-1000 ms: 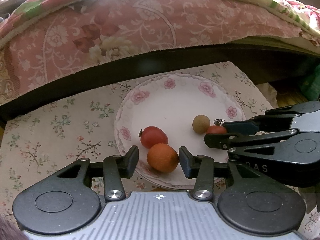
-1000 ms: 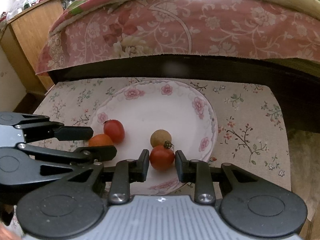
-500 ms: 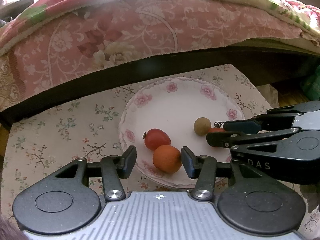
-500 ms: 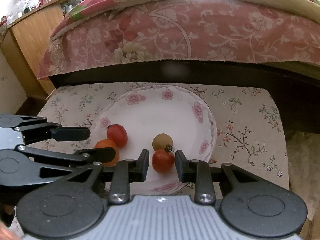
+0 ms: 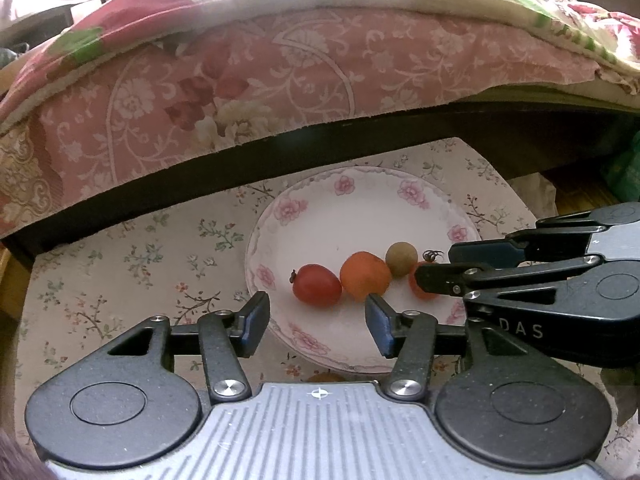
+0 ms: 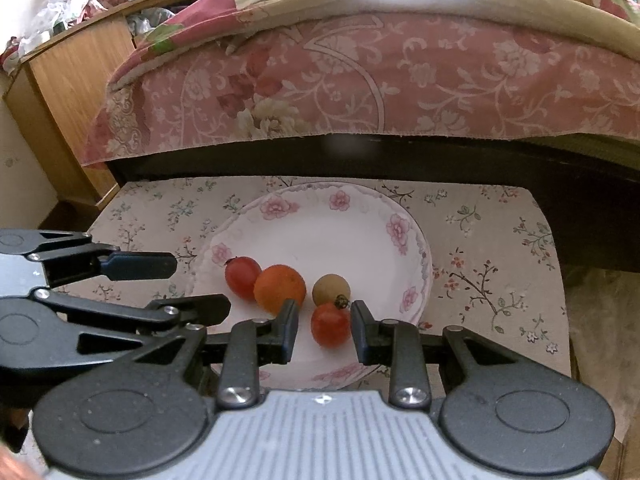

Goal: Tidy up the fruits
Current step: 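Lower the orange and tomato onto the plate and begin opening both tools, then move both open tools back to the fruit cluster on the cloth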

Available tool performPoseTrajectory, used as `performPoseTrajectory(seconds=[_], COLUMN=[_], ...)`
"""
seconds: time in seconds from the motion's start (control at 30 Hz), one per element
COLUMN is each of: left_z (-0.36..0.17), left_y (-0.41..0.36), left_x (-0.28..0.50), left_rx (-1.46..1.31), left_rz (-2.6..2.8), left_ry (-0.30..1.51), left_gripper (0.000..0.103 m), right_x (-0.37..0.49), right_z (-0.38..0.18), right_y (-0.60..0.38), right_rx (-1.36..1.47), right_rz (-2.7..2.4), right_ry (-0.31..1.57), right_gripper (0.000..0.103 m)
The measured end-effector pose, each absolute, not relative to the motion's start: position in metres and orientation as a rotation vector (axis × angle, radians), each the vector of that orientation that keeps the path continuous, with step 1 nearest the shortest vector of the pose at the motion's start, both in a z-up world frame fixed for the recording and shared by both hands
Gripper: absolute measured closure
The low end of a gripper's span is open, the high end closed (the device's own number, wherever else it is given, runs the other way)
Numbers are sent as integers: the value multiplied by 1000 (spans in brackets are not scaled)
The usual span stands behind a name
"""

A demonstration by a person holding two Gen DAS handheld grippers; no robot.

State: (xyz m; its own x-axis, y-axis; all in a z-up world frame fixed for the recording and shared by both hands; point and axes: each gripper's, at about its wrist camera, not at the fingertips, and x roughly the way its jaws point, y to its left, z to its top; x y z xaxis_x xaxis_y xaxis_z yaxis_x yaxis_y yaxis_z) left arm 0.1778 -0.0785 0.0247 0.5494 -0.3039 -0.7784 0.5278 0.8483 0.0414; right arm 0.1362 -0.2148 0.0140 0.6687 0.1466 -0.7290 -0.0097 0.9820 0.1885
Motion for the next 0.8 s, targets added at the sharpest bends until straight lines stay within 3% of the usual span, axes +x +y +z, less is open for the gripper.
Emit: performPoseTrajectory(seconds=[0.8], left_z=[39], left_y=[-69], left_x=[156], left_rx=[299], left_rz=[-495], left_ry=[845], left_gripper=[39], right_x=[112], right_z=[26], right_y=[-202], right_rx=[158], right_rz=[113], right_ry=[824], right_gripper=[73])
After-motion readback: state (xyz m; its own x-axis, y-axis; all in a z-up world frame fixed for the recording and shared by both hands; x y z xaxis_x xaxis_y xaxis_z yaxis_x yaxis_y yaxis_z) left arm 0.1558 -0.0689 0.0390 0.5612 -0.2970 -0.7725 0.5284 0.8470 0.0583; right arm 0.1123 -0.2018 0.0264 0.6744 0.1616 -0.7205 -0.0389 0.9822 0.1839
